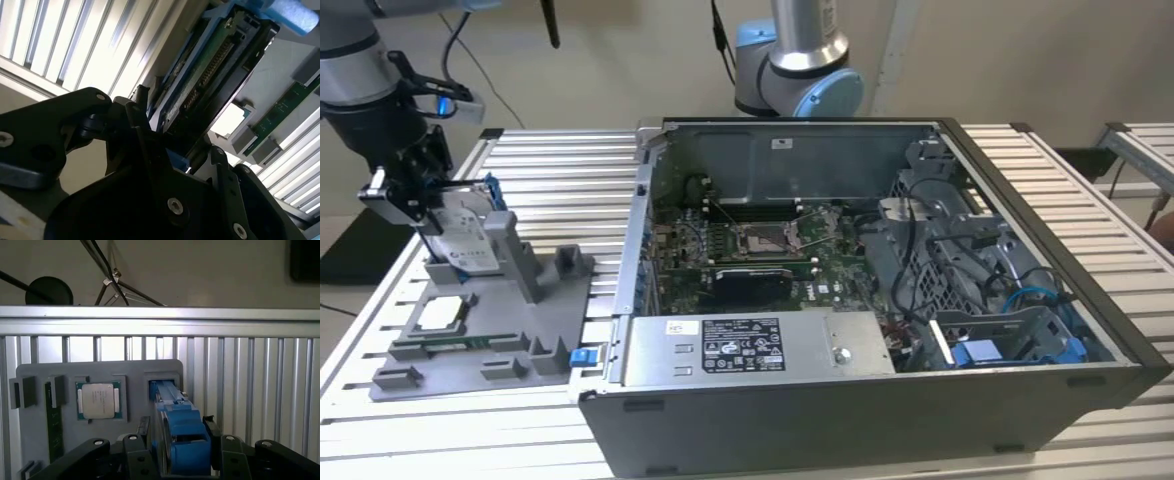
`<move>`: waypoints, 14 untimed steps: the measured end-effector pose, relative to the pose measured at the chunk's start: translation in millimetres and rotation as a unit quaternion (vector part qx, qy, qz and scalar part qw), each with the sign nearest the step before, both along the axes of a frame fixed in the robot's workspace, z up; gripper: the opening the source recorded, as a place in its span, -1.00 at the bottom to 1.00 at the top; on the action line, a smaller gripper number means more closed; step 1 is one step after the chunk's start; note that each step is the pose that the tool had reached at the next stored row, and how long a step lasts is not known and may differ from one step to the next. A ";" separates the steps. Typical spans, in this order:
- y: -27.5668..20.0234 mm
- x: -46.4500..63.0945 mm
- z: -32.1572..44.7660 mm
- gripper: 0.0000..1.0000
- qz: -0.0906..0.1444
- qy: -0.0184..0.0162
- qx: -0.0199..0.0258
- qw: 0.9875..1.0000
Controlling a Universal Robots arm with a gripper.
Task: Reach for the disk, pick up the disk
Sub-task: 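Pick up the disk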
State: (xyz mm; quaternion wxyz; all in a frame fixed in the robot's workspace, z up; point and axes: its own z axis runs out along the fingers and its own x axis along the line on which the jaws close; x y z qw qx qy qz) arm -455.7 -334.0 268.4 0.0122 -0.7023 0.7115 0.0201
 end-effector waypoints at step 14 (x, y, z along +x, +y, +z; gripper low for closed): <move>0.0 0.0 -0.5 -1.00 0.000 0.000 0.000 1.000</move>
